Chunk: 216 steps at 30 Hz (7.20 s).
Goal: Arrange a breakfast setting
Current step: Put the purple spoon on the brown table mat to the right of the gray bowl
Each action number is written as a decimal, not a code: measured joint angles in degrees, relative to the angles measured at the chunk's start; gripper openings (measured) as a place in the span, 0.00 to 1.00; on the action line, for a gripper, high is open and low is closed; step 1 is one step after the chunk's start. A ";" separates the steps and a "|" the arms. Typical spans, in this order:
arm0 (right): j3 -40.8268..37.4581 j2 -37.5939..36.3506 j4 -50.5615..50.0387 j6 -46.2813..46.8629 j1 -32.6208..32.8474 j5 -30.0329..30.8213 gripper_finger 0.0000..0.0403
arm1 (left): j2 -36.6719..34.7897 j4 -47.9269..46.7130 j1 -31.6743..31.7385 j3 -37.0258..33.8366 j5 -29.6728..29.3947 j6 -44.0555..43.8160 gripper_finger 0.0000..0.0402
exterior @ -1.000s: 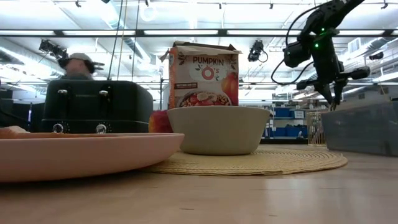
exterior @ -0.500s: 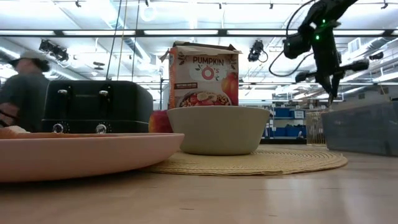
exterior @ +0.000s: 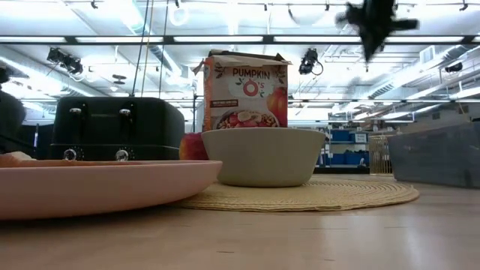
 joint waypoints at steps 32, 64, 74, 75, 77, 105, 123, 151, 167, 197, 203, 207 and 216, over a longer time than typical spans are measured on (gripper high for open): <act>7.02 15.03 31.66 -41.46 50.21 -22.46 0.04 | 35.22 45.73 0.91 0.00 16.62 -25.45 0.65; 6.98 18.11 27.95 -44.88 44.91 -20.58 0.10 | 42.97 57.13 5.70 -0.02 5.38 -16.79 0.05; 9.25 14.84 23.17 -35.43 46.11 -13.89 0.41 | 40.49 55.51 5.88 0.00 -1.85 -16.26 0.05; 9.43 14.10 21.92 -32.85 46.62 -11.20 0.44 | 39.98 54.94 5.90 -0.01 -3.60 -15.91 0.05; 9.15 12.51 19.25 -26.67 47.76 -5.93 0.50 | 38.98 54.90 5.88 -0.02 -8.38 -15.52 0.05; -16.67 11.43 71.15 -28.51 48.41 27.93 0.44 | 37.88 82.16 3.15 -0.02 -42.59 -1.35 0.05; -16.67 11.41 71.61 -27.73 45.58 25.63 0.17 | 37.94 82.58 5.63 -0.02 -42.23 -2.78 0.08; -20.22 11.28 35.18 56.67 63.54 4.93 0.17 | 6.61 27.78 -14.77 0.00 -39.55 -4.27 0.61; -40.25 16.09 54.51 65.86 58.15 0.73 0.17 | 6.03 24.21 -22.12 -0.02 -39.49 -4.39 0.61; -35.85 26.14 53.10 65.60 51.05 -7.02 0.20 | 6.05 22.12 -24.98 -0.02 -38.79 -5.82 0.61; -35.69 26.27 52.97 65.45 50.07 -7.20 0.21 | 6.05 22.08 -24.96 -0.02 -38.81 -5.80 0.61; -35.69 26.36 53.02 65.43 49.67 -7.77 0.21 | 6.05 22.08 -24.99 -0.02 -38.77 -5.86 0.61; -35.69 26.36 52.97 65.57 49.69 -9.77 0.24 | 6.07 26.81 -25.99 -0.02 -38.27 -5.54 0.61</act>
